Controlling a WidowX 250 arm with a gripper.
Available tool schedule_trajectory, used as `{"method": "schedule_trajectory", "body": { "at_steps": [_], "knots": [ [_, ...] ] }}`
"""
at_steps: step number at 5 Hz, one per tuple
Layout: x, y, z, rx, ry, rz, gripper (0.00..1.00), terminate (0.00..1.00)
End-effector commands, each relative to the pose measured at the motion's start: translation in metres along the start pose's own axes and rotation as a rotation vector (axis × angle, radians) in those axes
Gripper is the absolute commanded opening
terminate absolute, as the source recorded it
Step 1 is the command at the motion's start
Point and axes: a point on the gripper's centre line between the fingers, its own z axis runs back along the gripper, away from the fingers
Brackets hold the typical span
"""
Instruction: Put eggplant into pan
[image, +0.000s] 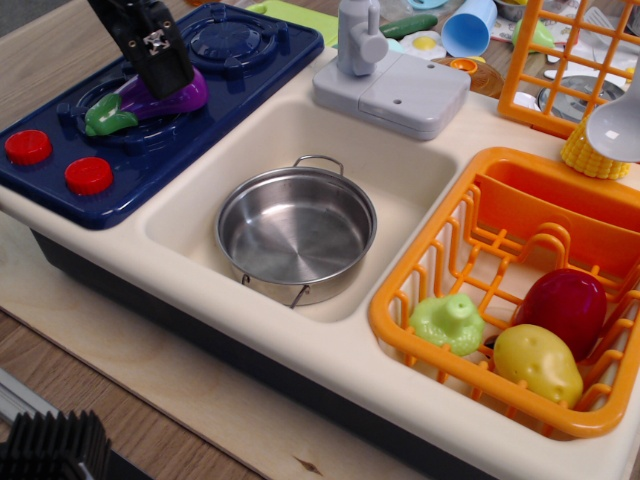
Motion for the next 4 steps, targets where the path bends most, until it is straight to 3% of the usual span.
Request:
{"method": "schedule_trajectory", "body": {
  "at_steps": [1, 3, 4],
  "knots": [
    [-0.001, 0.008, -0.008, 0.004, -0.032, -0.021, 1.00, 0.00],
    [-0.006, -0.003, -0.025, -0.043, -0.050, 0.011, 1.00, 0.00],
    [0.000, -0.015, -0.021, -0.023, -0.048, 0.006, 0.00, 0.00]
  ]
}}
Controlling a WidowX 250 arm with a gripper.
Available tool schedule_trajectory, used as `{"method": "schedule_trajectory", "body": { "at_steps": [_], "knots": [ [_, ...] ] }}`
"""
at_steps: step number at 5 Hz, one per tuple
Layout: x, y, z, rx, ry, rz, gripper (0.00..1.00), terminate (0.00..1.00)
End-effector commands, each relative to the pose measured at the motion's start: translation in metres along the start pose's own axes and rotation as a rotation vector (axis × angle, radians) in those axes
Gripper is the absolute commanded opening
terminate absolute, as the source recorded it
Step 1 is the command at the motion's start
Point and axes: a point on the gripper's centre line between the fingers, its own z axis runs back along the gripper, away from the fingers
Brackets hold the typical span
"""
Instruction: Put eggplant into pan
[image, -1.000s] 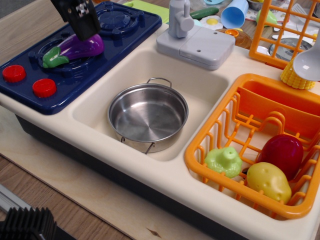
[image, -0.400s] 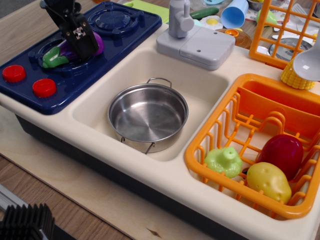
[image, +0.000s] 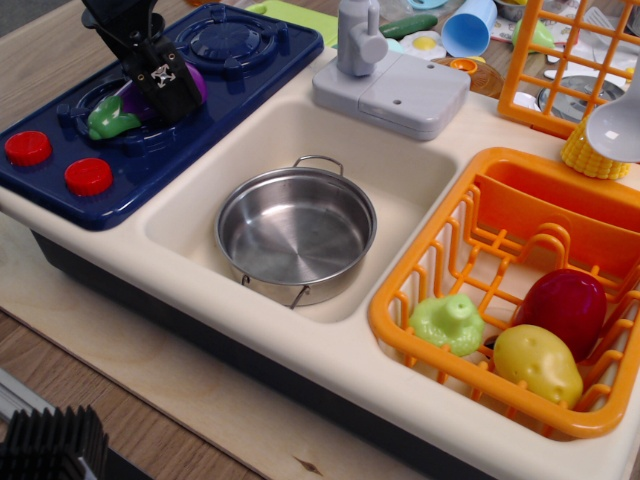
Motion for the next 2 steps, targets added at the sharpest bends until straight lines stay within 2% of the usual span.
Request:
{"method": "schedule_trajectory", "body": {
  "at_steps": [1, 2],
  "knots": [
    [0.003, -0.020, 0.009, 0.013, 0.025, 0.021, 0.00, 0.00],
    [0.012, -0.043, 0.025, 0.048, 0.031, 0.070, 0.00, 0.00]
  ]
}}
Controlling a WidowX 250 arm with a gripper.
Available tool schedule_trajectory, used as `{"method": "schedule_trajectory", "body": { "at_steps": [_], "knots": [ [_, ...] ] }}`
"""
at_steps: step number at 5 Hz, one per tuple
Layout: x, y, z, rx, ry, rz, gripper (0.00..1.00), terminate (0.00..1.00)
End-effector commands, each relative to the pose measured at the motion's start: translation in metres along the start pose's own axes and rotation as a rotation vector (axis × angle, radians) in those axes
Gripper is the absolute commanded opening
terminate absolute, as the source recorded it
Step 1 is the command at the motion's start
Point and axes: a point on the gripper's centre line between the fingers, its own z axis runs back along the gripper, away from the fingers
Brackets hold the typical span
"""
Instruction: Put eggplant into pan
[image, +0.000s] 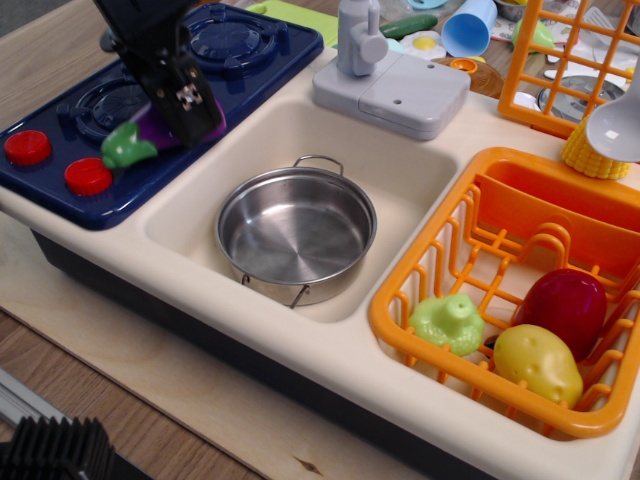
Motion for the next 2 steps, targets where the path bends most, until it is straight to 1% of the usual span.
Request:
{"method": "schedule_trajectory", "body": {
  "at_steps": [1, 2],
  "knots": [
    [0.022, -0.029, 0.026, 0.050, -0.044, 0.047, 0.00, 0.00],
    [0.042, -0.051, 0.027, 0.070, -0.057, 0.069, 0.00, 0.00]
  ]
}}
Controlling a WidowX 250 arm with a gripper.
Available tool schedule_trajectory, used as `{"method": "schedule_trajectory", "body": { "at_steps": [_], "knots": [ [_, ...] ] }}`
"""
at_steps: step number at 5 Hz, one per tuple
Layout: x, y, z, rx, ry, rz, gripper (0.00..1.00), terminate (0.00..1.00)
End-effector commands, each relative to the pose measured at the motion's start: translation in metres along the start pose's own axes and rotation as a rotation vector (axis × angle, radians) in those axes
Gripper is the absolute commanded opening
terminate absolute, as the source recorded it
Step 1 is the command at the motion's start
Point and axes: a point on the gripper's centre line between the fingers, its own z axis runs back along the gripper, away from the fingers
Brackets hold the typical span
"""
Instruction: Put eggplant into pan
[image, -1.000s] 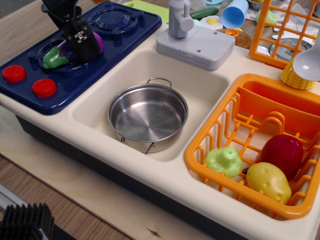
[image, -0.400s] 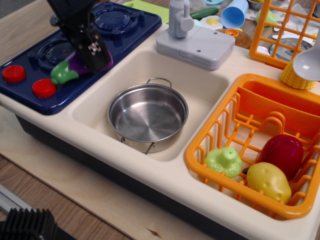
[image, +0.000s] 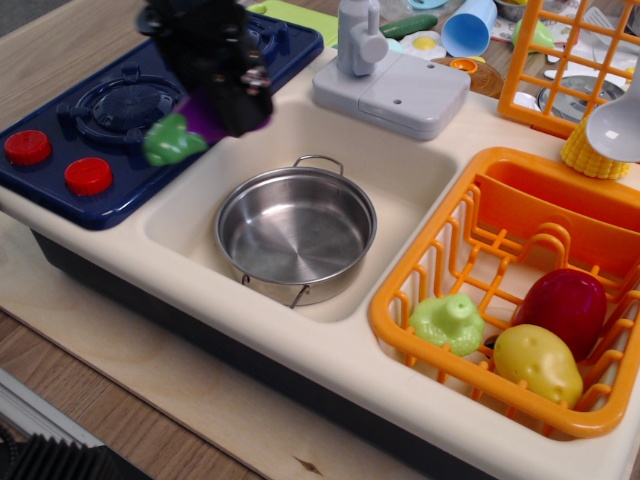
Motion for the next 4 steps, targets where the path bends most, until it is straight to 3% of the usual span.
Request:
{"method": "schedule_trajectory", "body": {
  "at_steps": [1, 3, 4],
  "knots": [
    [0.0195, -0.0135, 0.0017, 0.054, -0.086, -0.026, 1.00, 0.00],
    [0.0182, -0.0113, -0.0082, 0.023, -0.117, -0.033, 1.00, 0.00],
    [0.0182, -0.0113, -0.0082, 0.023, -0.117, -0.033, 1.00, 1.00]
  ]
}}
